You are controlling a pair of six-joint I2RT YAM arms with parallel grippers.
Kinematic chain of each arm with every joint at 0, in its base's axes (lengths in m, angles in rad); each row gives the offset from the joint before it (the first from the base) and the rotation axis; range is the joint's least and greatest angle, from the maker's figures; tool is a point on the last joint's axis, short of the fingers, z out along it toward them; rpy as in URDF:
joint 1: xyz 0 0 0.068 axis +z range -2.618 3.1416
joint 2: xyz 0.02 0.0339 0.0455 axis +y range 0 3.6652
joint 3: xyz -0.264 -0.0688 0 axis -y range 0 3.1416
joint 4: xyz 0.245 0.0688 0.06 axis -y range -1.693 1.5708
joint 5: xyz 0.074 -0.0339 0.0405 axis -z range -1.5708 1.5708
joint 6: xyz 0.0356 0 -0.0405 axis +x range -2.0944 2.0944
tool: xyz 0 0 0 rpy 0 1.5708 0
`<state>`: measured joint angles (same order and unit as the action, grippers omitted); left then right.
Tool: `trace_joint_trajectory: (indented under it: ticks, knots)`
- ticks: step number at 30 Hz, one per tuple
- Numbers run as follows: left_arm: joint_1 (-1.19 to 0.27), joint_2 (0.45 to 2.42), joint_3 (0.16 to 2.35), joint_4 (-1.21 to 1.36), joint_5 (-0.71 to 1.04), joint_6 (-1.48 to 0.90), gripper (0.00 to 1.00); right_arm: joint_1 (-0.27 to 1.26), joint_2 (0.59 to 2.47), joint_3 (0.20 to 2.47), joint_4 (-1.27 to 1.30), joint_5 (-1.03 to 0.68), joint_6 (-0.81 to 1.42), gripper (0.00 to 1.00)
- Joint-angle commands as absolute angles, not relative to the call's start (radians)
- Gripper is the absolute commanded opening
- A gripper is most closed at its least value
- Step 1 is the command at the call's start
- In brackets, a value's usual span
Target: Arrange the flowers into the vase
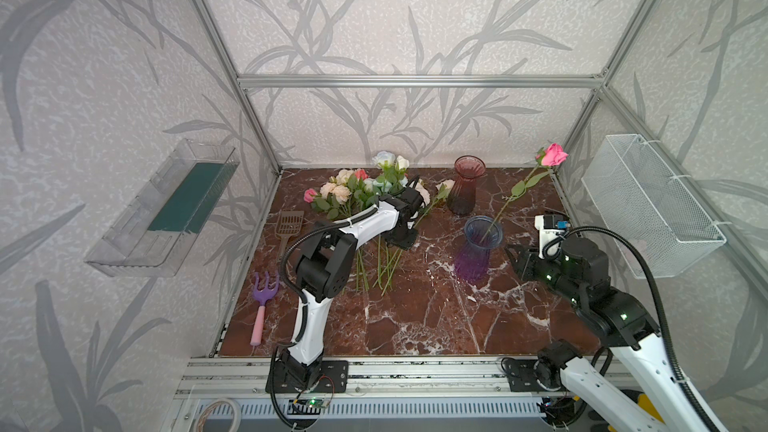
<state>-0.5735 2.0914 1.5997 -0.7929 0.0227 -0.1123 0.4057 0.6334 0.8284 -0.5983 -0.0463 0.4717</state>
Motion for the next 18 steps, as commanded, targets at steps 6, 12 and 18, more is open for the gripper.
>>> trace_joint_trajectory:
  ticks: [6,12,18]
  knots:
    - [-0.574,2.099,1.618,-0.810,0.015,-0.079,0.20,0.403,0.627,0.822,-0.563,-0.052,0.467,0.33]
    - [-0.575,2.076,1.620,-0.810,0.033,-0.083,0.10,0.403,0.630,0.822,-0.560,-0.052,0.467,0.33]
    - [-0.574,2.044,1.634,-0.824,0.046,-0.099,0.00,0.403,0.633,0.834,-0.558,-0.058,0.472,0.33]
